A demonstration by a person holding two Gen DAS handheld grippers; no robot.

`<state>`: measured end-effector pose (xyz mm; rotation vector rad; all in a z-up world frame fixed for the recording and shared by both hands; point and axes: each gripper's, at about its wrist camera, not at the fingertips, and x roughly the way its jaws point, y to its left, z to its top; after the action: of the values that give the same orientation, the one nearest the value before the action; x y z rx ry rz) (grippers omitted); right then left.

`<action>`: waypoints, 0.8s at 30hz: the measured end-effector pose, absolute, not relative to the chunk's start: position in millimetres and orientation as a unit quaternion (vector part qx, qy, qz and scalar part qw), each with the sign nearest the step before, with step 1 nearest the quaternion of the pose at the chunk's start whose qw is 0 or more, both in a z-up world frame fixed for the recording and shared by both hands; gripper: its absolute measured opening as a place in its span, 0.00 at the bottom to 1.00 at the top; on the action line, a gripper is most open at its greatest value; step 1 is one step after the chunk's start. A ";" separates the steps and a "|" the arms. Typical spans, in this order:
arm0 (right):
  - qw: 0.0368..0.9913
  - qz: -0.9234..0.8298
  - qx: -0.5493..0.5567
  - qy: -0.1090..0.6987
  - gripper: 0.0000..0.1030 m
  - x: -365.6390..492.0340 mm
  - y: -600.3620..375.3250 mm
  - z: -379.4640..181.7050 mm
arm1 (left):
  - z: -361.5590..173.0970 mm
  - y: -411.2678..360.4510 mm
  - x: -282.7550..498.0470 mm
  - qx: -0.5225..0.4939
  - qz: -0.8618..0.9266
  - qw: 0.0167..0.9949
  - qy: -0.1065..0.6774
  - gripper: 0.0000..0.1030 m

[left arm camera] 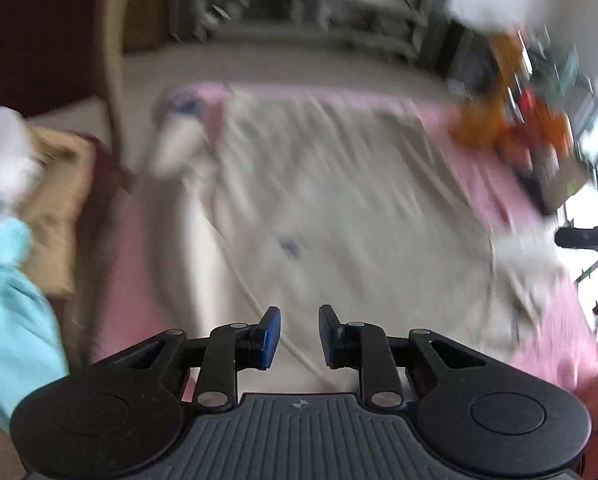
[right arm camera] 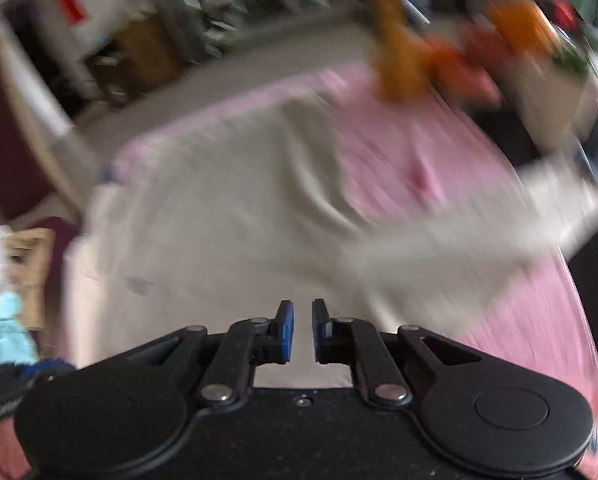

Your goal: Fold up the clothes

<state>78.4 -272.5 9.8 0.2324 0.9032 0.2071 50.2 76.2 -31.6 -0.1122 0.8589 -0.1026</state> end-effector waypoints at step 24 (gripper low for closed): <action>0.881 0.232 0.114 0.396 0.30 179.4 -115.2 4.8 | -136.7 223.1 289.0 -0.194 0.053 0.871 0.448 0.27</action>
<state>179.4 -115.2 4.8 0.2372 0.8260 0.4830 289.0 223.1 -136.7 -0.4061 0.9369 0.1116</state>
